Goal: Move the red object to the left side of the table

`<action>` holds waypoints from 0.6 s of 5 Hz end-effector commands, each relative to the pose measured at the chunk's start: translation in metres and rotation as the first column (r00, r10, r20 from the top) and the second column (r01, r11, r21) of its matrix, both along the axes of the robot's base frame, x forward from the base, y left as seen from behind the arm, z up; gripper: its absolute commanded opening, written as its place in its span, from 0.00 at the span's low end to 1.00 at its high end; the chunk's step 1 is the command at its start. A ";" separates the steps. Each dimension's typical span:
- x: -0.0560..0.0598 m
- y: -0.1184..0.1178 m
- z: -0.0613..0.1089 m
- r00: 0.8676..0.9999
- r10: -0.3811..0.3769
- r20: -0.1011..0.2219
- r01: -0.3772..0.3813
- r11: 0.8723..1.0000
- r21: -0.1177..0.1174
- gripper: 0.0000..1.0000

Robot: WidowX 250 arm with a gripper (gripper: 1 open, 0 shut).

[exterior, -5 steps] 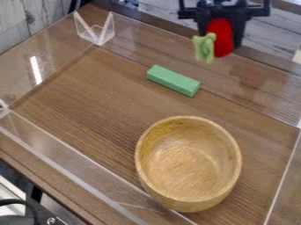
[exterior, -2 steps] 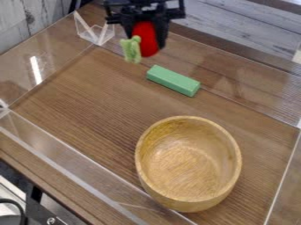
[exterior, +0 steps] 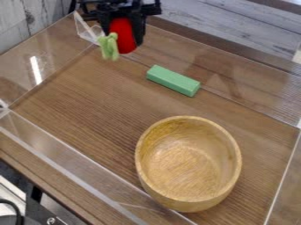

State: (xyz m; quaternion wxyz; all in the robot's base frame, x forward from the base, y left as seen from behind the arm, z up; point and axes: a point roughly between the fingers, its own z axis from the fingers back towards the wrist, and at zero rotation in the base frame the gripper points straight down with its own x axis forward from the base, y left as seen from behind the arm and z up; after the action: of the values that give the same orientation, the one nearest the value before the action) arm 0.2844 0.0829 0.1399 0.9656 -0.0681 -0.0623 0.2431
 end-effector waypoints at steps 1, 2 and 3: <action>0.004 0.012 0.011 0.999 0.005 0.045 -0.006 0.999 0.036 0.00; -0.004 0.015 0.002 0.998 -0.038 0.040 0.036 0.998 0.048 0.00; -0.011 0.017 -0.008 0.998 -0.055 0.033 0.053 0.997 0.051 0.00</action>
State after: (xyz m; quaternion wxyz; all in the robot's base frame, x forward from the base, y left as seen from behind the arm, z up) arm 0.2715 0.0972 0.1166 0.9725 -0.0571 -0.0563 0.2188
